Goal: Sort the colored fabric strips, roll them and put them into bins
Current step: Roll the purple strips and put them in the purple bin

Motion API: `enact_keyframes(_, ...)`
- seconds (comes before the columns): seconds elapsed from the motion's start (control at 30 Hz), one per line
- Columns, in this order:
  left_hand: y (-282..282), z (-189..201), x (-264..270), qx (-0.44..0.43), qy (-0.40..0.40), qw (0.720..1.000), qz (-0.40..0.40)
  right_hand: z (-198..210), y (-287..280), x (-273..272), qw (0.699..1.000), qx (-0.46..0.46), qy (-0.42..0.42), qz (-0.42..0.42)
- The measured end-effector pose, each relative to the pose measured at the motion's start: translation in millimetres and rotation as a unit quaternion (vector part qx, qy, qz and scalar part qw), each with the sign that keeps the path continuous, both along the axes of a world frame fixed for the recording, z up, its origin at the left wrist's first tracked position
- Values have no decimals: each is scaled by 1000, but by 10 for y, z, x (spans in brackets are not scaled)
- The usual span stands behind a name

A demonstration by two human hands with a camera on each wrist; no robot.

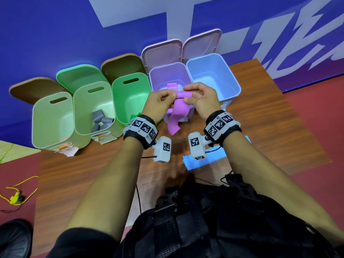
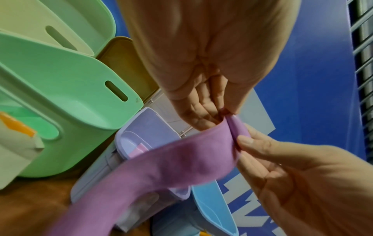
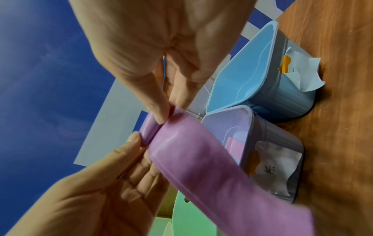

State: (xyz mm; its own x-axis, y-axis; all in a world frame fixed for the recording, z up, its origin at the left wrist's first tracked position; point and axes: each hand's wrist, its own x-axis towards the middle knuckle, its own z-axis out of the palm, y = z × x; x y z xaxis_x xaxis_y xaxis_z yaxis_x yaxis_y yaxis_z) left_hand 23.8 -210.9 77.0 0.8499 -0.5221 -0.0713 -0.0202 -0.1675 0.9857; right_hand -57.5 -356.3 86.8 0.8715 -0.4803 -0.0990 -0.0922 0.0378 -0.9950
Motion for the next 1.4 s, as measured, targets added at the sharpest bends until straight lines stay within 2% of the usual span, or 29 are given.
enact_keyframes(0.13, 2, 38, -12, -4, 0, 1000, 8, -31, 2, -8, 1000, 7, 16, 7)
enact_keyframes(0.3, 27, 56, -20, -13, 4, 1000, 22, -57, 5, -17, 1000, 10, -3, 13)
enact_keyframes(0.53, 47, 59, -61, -18, -35, 999, 37, -3, 10, -23, 1000, -7, -2, 15)
enact_keyframes(0.73, 35, 92, -82, -23, -33, 999, 36, -14, 11, -20, 1000, 12, 7, 21)
enact_keyframes(0.97, 26, 89, -94, -19, 5, 999, 36, -22, 8, -32, 1000, -22, 0, 5)
enact_keyframes(1.07, 35, 66, -84, -8, -7, 999, 42, -12, -4, -36, 999, -29, 3, 16)
enact_keyframes(1.33, 25, 142, -96, -8, -20, 999, 35, -46, -17, -16, 999, 33, -4, 18)
enact_keyframes(1.4, 23, 152, -98, -11, -21, 999, 35, -25, -11, -6, 1000, 19, -4, 9)
